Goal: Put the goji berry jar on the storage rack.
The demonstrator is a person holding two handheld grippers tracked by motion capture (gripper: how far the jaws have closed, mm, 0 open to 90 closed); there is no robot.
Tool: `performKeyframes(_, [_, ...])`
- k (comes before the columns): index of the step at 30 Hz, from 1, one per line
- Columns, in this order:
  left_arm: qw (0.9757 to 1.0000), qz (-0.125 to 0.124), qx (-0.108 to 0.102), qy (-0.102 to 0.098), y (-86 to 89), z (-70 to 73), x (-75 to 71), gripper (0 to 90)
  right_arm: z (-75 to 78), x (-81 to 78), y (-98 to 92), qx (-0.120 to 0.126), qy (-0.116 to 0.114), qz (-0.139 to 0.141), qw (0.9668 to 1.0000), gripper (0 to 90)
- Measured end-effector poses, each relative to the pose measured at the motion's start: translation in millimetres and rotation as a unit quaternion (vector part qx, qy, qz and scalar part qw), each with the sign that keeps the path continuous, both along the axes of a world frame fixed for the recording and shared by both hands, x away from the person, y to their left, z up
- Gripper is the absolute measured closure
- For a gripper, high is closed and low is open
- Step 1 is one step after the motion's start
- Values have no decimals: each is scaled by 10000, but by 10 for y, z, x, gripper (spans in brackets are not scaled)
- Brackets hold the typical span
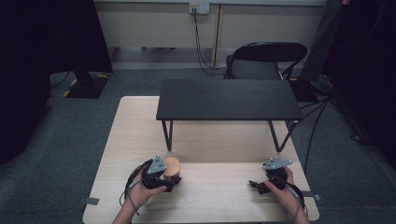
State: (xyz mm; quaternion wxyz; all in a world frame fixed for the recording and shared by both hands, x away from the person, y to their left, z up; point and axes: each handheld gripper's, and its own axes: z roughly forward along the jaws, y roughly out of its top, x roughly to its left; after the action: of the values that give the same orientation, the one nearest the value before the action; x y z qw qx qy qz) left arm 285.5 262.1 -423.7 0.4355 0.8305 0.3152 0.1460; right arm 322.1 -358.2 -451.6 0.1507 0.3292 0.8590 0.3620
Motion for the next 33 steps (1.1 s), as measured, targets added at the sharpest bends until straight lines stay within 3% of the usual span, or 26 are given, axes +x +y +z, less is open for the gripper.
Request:
performKeyframes(4, [9999, -63, -143, 9, 14, 190, 38, 255, 0, 0, 0, 0, 0, 0, 10000, 0])
performKeyframes(14, [9997, -220, -126, -47, -30, 502, 106, 255, 0, 0, 0, -1, 1, -1, 10000, 0])
performKeyframes(18, [9996, -261, -10, -107, -75, 660, 145, 255, 0, 0, 0, -1, 1, 0, 10000, 0])
performKeyframes(26, [9991, -362, -171, -165, -115, 913, 254, 255, 0, 0, 0, -1, -1, 0, 10000, 0])
performKeyframes(33, [9987, -427, -149, -221, -185, 1120, 354, 255, 0, 0, 0, 0, 1, 0, 10000, 0])
